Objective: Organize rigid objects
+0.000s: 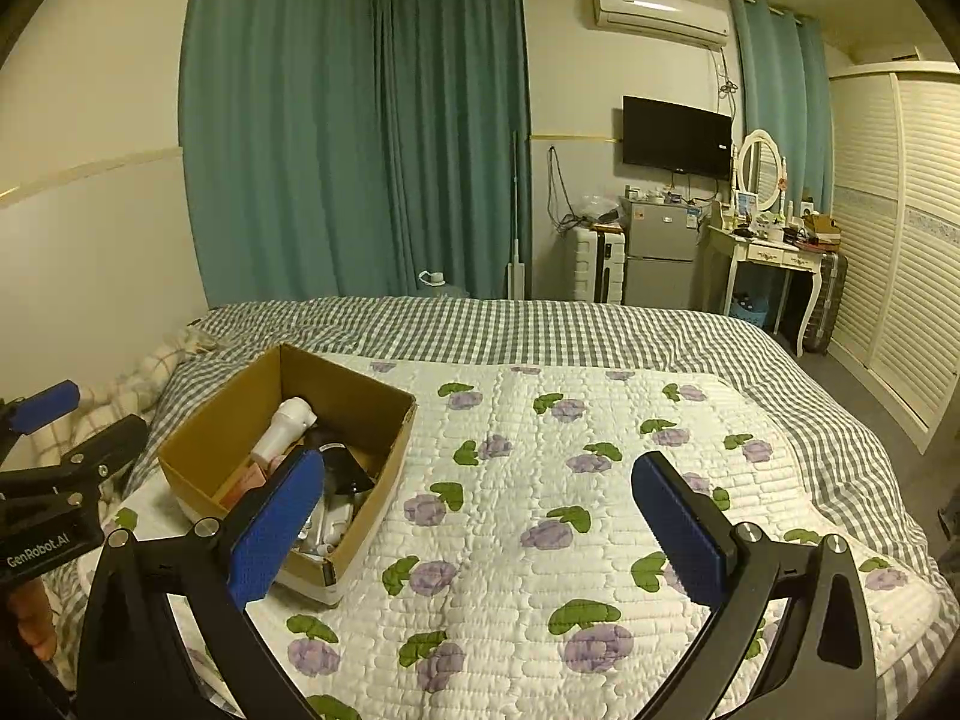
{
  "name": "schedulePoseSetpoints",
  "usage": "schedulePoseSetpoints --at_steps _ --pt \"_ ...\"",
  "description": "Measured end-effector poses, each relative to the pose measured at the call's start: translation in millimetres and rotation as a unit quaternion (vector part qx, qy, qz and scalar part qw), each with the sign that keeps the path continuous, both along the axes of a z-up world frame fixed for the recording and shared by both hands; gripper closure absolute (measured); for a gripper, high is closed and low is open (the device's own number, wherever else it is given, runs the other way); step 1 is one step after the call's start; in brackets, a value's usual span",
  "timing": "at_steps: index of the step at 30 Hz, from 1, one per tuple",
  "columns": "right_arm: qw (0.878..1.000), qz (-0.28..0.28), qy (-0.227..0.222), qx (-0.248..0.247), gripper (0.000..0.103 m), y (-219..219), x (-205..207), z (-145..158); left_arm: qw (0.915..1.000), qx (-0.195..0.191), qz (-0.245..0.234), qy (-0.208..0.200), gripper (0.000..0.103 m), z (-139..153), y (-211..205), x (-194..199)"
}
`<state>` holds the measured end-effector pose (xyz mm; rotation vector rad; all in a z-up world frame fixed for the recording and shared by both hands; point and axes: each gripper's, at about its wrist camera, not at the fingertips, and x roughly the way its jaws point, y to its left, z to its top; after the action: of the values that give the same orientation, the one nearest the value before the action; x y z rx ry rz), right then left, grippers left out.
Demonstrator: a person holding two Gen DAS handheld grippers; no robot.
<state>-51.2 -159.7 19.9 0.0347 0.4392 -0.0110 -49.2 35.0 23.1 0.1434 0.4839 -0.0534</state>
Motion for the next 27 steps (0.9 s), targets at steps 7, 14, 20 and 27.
schedulePoseSetpoints --at_steps 7,14,20,27 --pt "1.000 0.001 0.007 0.003 0.000 1.9 1.5 -3.8 0.9999 0.004 -0.005 0.011 0.014 -4.3 -2.9 1.1" --pt "1.000 0.001 0.010 0.002 0.000 3.3 2.8 -5.8 0.9999 0.008 -0.006 0.006 0.014 -3.4 -3.6 -0.2" --pt "1.000 0.000 0.015 -0.001 0.000 6.3 3.4 -9.9 0.9999 0.010 -0.004 -0.001 0.014 -3.9 -2.9 -1.8" --pt "1.000 0.001 0.015 -0.005 0.000 9.1 2.8 -12.2 0.9999 0.011 -0.002 -0.001 0.014 -4.0 -3.4 -2.6"
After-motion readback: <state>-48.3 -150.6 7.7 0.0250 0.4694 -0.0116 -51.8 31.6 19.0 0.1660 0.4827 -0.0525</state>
